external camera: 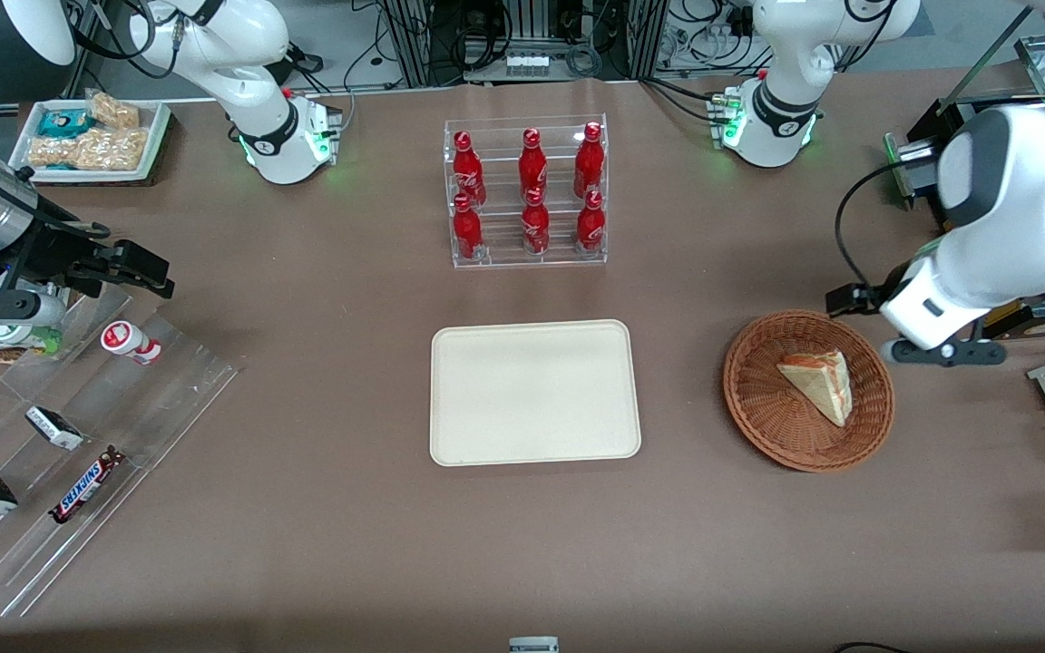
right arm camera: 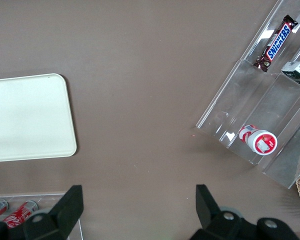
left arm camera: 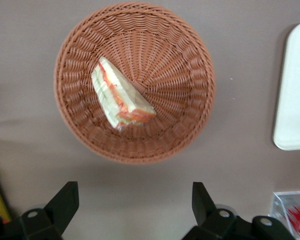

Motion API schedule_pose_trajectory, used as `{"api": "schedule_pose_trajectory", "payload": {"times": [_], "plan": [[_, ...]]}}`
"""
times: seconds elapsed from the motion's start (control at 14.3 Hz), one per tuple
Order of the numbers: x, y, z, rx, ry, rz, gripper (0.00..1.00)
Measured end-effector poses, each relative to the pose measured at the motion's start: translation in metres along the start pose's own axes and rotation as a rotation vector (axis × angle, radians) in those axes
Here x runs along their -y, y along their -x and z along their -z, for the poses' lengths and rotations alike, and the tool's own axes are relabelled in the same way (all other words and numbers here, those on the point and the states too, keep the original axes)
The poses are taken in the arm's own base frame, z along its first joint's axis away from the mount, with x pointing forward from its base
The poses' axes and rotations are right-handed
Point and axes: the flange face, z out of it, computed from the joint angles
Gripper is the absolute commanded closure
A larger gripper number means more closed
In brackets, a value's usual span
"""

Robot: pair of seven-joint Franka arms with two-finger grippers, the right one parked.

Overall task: Place sandwich from basket to tray
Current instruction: 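Lower the left gripper onto the wrapped sandwich and close on it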

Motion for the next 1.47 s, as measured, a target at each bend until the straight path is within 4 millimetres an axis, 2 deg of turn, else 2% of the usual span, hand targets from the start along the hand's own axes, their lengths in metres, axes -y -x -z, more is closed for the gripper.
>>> {"api": "schedule_pose_trajectory", "payload": {"times": [0.21,0.42,0.63,0.84,0.98,1.05,1.12,1.19,1.26,1.47], "plan": [[0.009,0.001,-0.057,-0.069,0.003,0.015,0.00],[0.020,0.008,-0.101,-0.140,0.006,0.059,0.00],[0.027,0.007,-0.120,-0.167,0.023,0.264,0.00],[0.028,-0.001,-0.128,-0.202,0.062,0.625,0.00],[0.027,-0.006,-0.139,-0.209,0.080,0.773,0.02],[0.027,-0.007,-0.146,-0.200,0.080,0.814,0.15],[0.027,-0.008,-0.153,-0.189,0.077,0.838,0.46],[0.028,-0.008,-0.159,-0.180,0.075,0.860,0.72],[0.028,-0.009,-0.164,-0.173,0.074,0.887,0.88],[0.027,-0.015,-0.160,-0.184,0.083,0.928,0.95]]}}
